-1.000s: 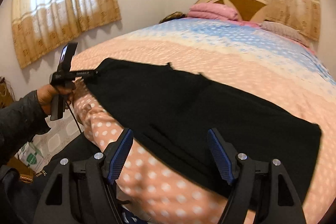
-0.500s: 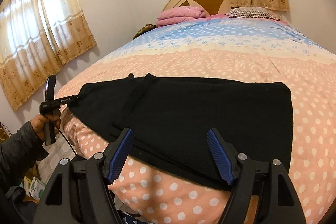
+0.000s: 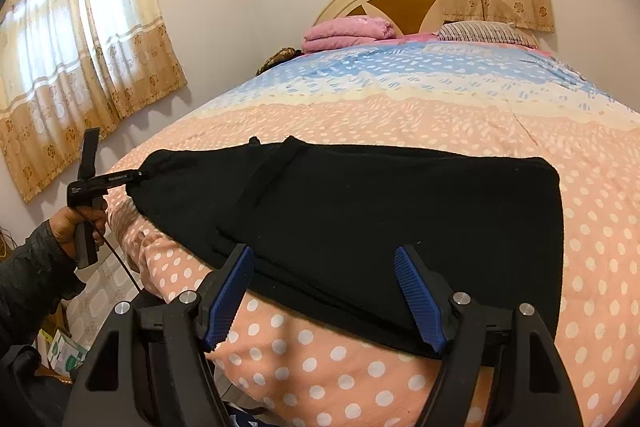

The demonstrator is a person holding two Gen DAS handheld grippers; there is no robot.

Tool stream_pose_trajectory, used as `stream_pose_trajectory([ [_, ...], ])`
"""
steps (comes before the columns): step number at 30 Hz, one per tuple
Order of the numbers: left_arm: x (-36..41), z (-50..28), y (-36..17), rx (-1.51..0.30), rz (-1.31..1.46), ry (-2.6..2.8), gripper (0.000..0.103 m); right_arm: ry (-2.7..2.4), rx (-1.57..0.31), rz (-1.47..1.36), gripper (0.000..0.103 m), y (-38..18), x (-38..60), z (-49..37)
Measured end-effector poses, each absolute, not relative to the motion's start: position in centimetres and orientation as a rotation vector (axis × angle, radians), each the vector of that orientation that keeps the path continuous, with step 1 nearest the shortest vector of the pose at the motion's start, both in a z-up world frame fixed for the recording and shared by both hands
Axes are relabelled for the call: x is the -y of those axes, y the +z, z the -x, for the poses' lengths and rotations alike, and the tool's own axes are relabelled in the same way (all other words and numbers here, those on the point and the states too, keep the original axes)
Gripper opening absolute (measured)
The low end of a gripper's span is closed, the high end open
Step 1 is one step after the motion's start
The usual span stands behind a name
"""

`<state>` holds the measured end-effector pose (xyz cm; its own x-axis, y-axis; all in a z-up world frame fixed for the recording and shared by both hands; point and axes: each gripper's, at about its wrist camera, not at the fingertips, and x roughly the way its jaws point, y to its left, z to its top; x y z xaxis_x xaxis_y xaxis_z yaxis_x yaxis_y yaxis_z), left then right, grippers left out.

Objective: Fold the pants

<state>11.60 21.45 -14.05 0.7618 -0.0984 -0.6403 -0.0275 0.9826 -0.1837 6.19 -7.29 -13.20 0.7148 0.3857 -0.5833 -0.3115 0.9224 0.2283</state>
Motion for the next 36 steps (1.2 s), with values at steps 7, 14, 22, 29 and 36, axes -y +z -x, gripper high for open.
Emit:
stream_pose_trajectory([
  [7,-21.8,-10.6,-11.6,-0.643,0.308,-0.085,0.024,0.379,-0.648,-0.122,0.074,-12.7,7.7,-5.9],
  [14,-18.8,-8.9,-7.0,-0.520,0.282,-0.165,0.024,0.357,-0.629,-0.134,0.074,-11.7,8.8,-5.6],
  [22,-12.8,-7.7,-2.1,-0.443,0.211,-0.300,0.024,0.307,-0.608,-0.185,0.074,-10.4,11.3,-5.2],
  [29,-5.5,-8.1,0.2,-0.434,0.138,-0.446,0.024,0.227,-0.604,-0.230,0.074,-10.2,14.2,-5.1],
  [36,1.1,-8.3,0.9,-0.454,0.078,-0.586,0.024,0.118,-0.576,-0.304,0.074,-10.2,17.7,-5.1],
])
